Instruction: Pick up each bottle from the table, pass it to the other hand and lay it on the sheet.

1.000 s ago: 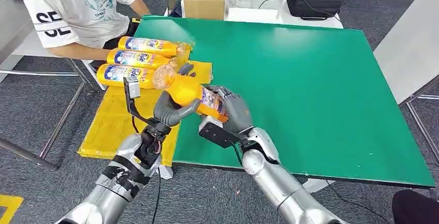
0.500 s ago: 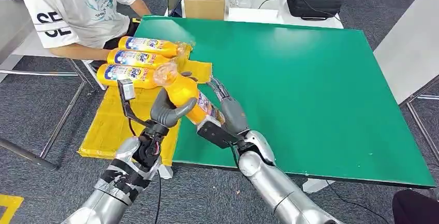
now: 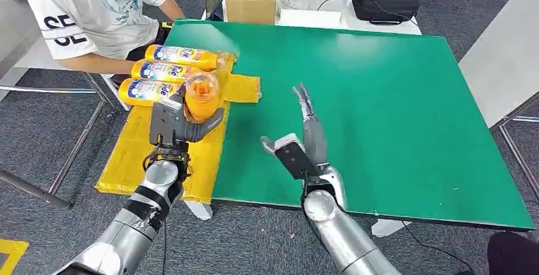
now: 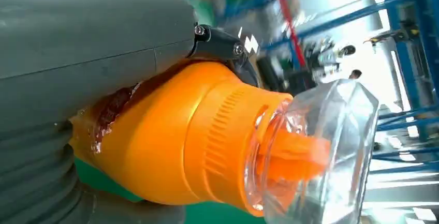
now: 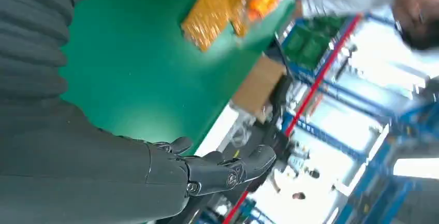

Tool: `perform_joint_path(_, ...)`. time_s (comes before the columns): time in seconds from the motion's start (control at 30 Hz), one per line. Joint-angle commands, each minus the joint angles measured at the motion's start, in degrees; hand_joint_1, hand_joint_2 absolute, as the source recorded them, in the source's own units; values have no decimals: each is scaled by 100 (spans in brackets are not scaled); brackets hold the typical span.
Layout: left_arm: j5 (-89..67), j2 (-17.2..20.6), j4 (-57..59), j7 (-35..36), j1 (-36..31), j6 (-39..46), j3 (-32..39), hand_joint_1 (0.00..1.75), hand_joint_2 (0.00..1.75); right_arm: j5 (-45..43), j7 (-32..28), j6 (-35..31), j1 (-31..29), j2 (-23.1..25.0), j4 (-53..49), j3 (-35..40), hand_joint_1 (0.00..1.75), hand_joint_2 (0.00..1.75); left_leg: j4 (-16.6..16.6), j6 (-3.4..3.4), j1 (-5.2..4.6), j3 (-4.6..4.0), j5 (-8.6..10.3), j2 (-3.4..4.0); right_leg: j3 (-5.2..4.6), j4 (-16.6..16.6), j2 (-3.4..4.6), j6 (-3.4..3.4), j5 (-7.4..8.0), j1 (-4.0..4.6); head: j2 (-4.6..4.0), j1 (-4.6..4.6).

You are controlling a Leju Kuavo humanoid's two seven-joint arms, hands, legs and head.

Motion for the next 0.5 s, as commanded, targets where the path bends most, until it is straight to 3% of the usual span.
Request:
perform_joint_path(0.03,-1440,405,1445,243,-717,376,33,175,175,-142,139,120,597,-334,-1439,-781,0,175,-3,-3,0,12,-3,-6,15,-3,-10,-5,-6,1,-2,0)
perform_joint_path(0.2,-1460,388,1439,239,-708,379,31,175,175,-144,138,119,600,-320,-1424,-780,0,175,1,-6,1,28,-14,10,28,2,-7,-10,-15,2,0,0)
perform_joint_path(0.33,-3490,661,1981,1155,-937,646,-168,175,175,-148,206,235,831,-327,-1759,-1150,0,175,3,-7,4,29,-15,10,30,1,-7,-12,-16,7,0,0)
perform_joint_path(0.5,-5007,947,2953,1811,-1308,-214,-600,175,175,-267,261,600,934,-342,-1988,-1411,0,175,0,-4,2,14,-6,14,12,-1,0,-6,-6,3,0,0)
